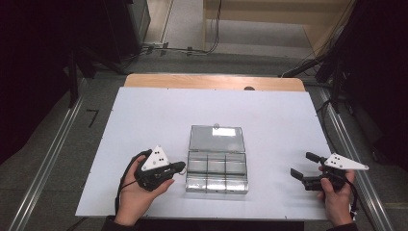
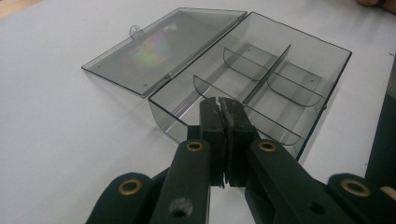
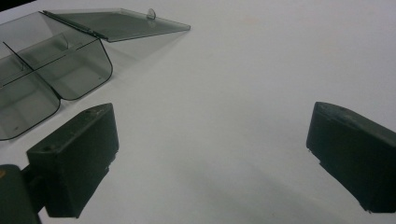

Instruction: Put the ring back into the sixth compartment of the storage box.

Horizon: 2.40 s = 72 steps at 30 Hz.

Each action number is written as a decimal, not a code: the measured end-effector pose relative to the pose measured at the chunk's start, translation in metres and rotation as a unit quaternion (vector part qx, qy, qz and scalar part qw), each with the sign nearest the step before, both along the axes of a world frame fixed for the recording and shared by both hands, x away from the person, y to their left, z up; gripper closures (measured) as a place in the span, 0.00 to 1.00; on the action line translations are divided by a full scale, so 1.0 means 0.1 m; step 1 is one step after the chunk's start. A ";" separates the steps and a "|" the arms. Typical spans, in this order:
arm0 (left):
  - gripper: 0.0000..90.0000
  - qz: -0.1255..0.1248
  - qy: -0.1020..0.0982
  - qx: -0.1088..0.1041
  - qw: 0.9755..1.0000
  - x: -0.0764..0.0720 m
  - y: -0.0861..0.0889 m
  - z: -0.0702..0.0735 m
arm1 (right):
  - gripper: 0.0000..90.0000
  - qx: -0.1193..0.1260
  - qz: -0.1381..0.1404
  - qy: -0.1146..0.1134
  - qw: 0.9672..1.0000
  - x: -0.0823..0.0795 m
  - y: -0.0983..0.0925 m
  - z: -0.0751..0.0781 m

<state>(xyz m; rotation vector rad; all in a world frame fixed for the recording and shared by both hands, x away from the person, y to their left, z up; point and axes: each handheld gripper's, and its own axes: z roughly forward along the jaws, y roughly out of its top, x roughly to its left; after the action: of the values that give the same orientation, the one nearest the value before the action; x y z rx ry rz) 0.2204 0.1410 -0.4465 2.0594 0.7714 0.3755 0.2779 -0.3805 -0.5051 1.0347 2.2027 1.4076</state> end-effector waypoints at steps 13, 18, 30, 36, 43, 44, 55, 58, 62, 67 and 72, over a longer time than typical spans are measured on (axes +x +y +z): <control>0.99 -0.014 0.000 -0.002 1.000 0.02 -0.12 0.00 | 0.01 -0.001 0.000 -0.001 1.000 0.00 0.00 0.00; 0.99 -0.019 0.000 -0.003 1.000 0.02 -0.18 0.00 | 0.01 0.000 0.000 0.000 1.000 0.00 0.00 0.00; 0.99 -0.030 -0.001 -0.003 1.000 0.03 -0.28 0.00 | 0.01 -0.001 -0.001 -0.001 1.000 0.00 0.00 0.00; 0.99 -0.034 0.001 -0.002 0.999 0.03 -0.33 -0.01 | 0.01 -0.002 -0.002 -0.001 1.000 0.00 0.00 0.00; 0.99 -0.042 0.004 0.003 0.999 0.04 -0.41 -0.04 | 0.01 -0.003 -0.003 -0.002 1.000 0.00 0.01 0.00; 0.99 -0.043 0.005 0.003 0.999 0.04 -0.42 -0.04 | 0.01 -0.004 -0.004 -0.002 1.000 0.00 0.01 0.00; 0.99 -0.049 0.007 0.004 0.999 0.06 -0.49 -0.06 | 0.01 -0.005 -0.006 -0.002 1.000 -0.01 0.02 0.00; 0.99 -0.052 0.006 0.003 0.999 0.07 -0.50 -0.06 | 0.01 -0.006 -0.006 -0.002 1.000 -0.01 0.02 -0.01; 0.99 -0.053 0.007 0.002 0.999 0.08 -0.53 -0.05 | 0.01 -0.006 -0.006 -0.003 1.000 -0.01 0.02 -0.01; 0.99 -0.057 0.005 0.002 0.998 0.10 -0.56 -0.04 | 0.01 -0.007 -0.006 -0.004 1.000 -0.01 0.02 -0.01; 0.99 -0.060 0.004 0.000 0.998 0.12 -0.59 -0.03 | 0.01 -0.006 -0.006 -0.004 1.000 -0.01 0.02 -0.01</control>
<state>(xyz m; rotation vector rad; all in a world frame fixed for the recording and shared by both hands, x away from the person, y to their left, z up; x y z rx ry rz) 0.2325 0.0816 -0.4495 2.0966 0.6483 0.2985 0.2770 -0.3789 -0.5058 1.0347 2.1941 1.3889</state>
